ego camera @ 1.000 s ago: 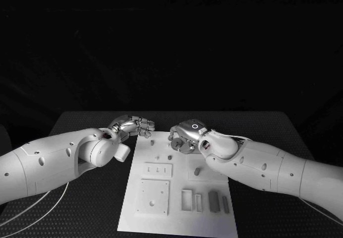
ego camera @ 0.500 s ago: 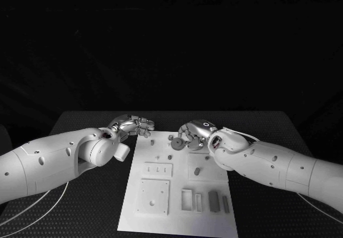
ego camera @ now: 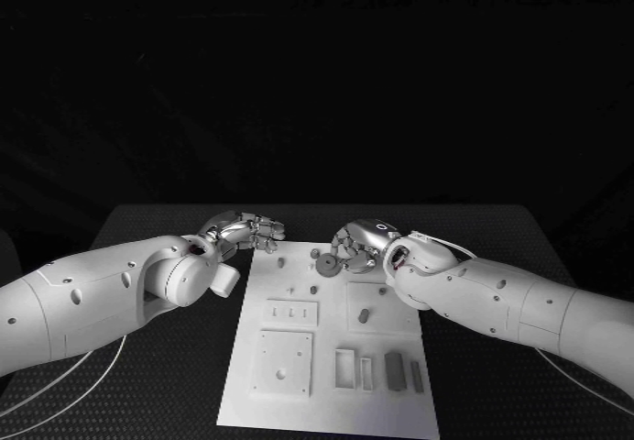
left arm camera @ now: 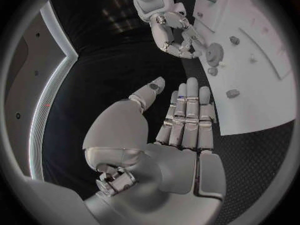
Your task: Assemble the parts on the task board
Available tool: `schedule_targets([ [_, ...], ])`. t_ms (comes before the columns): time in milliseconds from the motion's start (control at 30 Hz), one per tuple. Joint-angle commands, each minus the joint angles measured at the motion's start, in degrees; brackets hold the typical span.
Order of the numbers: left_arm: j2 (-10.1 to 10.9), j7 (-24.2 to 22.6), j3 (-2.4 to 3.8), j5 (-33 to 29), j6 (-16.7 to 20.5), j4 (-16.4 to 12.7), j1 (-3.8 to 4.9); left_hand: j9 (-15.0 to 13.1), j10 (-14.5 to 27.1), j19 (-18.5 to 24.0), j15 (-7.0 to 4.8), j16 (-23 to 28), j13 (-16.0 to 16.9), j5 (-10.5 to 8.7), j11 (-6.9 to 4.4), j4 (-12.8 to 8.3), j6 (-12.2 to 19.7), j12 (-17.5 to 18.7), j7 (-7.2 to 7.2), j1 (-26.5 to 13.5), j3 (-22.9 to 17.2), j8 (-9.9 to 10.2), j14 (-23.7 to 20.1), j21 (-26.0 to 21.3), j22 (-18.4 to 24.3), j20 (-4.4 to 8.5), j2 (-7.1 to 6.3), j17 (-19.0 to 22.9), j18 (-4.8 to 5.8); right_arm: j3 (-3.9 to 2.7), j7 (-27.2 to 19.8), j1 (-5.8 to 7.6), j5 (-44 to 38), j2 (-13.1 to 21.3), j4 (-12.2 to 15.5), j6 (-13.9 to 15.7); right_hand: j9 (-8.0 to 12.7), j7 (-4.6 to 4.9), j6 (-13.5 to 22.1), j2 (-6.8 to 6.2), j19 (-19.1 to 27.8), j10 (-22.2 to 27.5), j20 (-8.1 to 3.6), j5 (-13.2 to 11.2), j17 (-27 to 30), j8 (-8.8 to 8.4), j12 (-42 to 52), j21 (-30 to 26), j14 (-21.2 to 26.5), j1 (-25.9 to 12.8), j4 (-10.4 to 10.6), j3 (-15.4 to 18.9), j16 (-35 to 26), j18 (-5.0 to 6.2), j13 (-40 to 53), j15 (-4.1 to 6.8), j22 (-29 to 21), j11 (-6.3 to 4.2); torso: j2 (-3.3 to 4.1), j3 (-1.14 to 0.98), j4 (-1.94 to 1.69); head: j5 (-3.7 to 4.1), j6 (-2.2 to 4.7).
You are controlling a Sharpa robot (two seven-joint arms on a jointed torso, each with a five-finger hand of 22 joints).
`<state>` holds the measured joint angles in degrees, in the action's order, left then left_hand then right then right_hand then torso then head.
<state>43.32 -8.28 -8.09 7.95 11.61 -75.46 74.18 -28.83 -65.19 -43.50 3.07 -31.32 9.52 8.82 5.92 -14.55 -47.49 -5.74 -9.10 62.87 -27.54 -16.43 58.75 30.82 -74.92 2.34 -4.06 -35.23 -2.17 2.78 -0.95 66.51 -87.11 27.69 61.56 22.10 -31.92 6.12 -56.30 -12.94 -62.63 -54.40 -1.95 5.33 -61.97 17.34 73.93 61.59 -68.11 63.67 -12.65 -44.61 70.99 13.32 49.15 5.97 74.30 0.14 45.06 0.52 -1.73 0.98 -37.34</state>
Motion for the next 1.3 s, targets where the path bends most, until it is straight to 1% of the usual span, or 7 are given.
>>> schedule_targets([
  [33,-0.17,-0.57,0.04,0.17,-0.19,0.01,0.05,-0.06,-0.06,0.38,0.31,0.3,0.09,-0.2,0.27,0.12,0.34,0.38,-0.02,-0.45,-0.23,0.33,-0.13,0.27,-0.76,-0.02,-0.01,-0.06,0.0,-0.02,-0.31,0.0,0.58,-0.33,-0.1,-0.92,0.2,0.94,1.74,-0.28,-0.07,0.14,-0.13,0.54,0.1,-0.66,0.29,0.13,0.03,-0.87,0.03,1.08,0.28,1.68,-0.11,-0.58,-0.12,0.58,0.02,-0.02,-0.03,-0.07,-0.04],
  [133,-0.23,-0.57,0.04,0.17,-0.25,0.06,0.05,-0.06,-0.07,0.38,0.31,0.3,0.1,-0.2,0.27,0.12,0.35,0.39,-0.02,-0.45,-0.23,0.33,-0.13,0.27,-0.76,-0.02,-0.01,-0.06,0.0,-0.02,-0.13,0.0,0.29,-0.79,-0.4,-1.37,0.83,1.73,4.14,-1.04,0.13,0.67,-0.07,1.58,0.15,-2.15,0.26,0.04,0.3,-2.41,0.01,3.97,0.23,1.68,-0.19,-1.27,-0.18,1.33,-0.03,0.05,-0.04,0.0,-0.05],
  [267,-0.32,-0.58,0.04,0.17,-0.31,0.08,0.05,-0.06,-0.07,0.39,0.31,0.31,0.1,-0.21,0.28,0.12,0.35,0.4,-0.02,-0.45,-0.23,0.34,-0.13,0.27,-0.76,-0.02,-0.01,-0.07,0.0,-0.01,0.15,-0.02,-0.58,-1.7,-1.36,-2.73,2.44,3.7,9.39,-2.0,0.93,2.14,0.16,1.77,0.1,-5.18,0.25,-0.33,1.18,-5.1,-0.33,9.11,0.15,1.68,-0.2,-2.93,-0.27,3.14,0.01,0.02,0.01,-0.1,-0.08],
  [367,-0.38,-0.58,0.04,0.17,-0.33,0.13,0.05,-0.06,-0.07,0.39,0.31,0.31,0.1,-0.21,0.28,0.12,0.36,0.41,-0.02,-0.45,-0.23,0.34,-0.13,0.27,-0.76,-0.02,-0.01,-0.07,0.0,0.0,0.2,-0.04,-1.13,-2.19,-2.11,-2.61,2.96,4.42,11.23,-2.24,1.23,3.02,0.26,2.01,0.03,-6.1,0.44,-0.5,1.77,-5.54,-0.22,10.87,0.2,1.68,-0.15,-3.76,-0.33,3.91,0.03,0.01,-0.05,-0.12,-0.18],
  [833,-0.68,-0.58,0.04,0.17,-0.41,0.43,0.05,-0.07,-0.07,0.39,0.31,0.32,0.11,-0.22,0.28,0.14,0.37,0.44,-0.02,-0.49,-0.22,0.35,-0.14,0.28,-0.76,-0.02,0.0,-0.08,0.0,0.05,0.19,-0.1,-2.02,-3.17,-4.36,-3.05,3.01,4.49,10.87,-1.54,1.38,3.51,0.35,2.26,0.02,-5.73,0.85,-0.57,2.17,-4.86,0.41,11.24,0.37,1.68,-0.22,-3.88,-0.38,4.02,-0.05,0.02,-0.08,-0.32,-0.3],
  [1033,-0.64,-0.29,0.03,0.17,-0.27,0.45,0.05,-0.07,-0.07,0.39,0.31,0.32,0.12,-0.23,0.3,0.16,0.39,0.46,-0.05,-0.52,-0.21,0.36,-0.13,0.29,-0.76,-0.03,0.01,-0.08,0.0,0.13,-0.16,-0.31,-2.01,-3.36,-4.52,-3.58,2.92,3.89,8.97,0.06,1.52,3.37,0.44,0.82,0.12,-4.64,1.18,-0.54,2.23,-3.65,1.06,10.08,0.53,1.68,-0.51,-3.39,-0.33,3.46,0.01,-0.04,0.08,-0.4,-0.4],
  [1300,-0.77,-0.31,0.03,0.17,-0.43,0.53,0.05,-0.06,-0.06,0.39,0.31,0.32,0.12,-0.21,0.34,0.17,0.42,0.49,-0.11,-0.52,-0.23,0.39,-0.12,0.3,-0.76,-0.02,0.05,-0.09,-0.01,0.21,-0.37,-0.42,-3.28,-3.65,-4.33,-3.84,2.92,2.78,5.77,0.68,1.55,2.82,0.5,-0.49,0.29,-3.05,1.39,-0.27,2.14,-3.22,1.64,8.79,0.73,1.68,-1.05,-2.38,-0.16,2.4,-0.01,0.03,0.01,-0.46,-0.56],
])
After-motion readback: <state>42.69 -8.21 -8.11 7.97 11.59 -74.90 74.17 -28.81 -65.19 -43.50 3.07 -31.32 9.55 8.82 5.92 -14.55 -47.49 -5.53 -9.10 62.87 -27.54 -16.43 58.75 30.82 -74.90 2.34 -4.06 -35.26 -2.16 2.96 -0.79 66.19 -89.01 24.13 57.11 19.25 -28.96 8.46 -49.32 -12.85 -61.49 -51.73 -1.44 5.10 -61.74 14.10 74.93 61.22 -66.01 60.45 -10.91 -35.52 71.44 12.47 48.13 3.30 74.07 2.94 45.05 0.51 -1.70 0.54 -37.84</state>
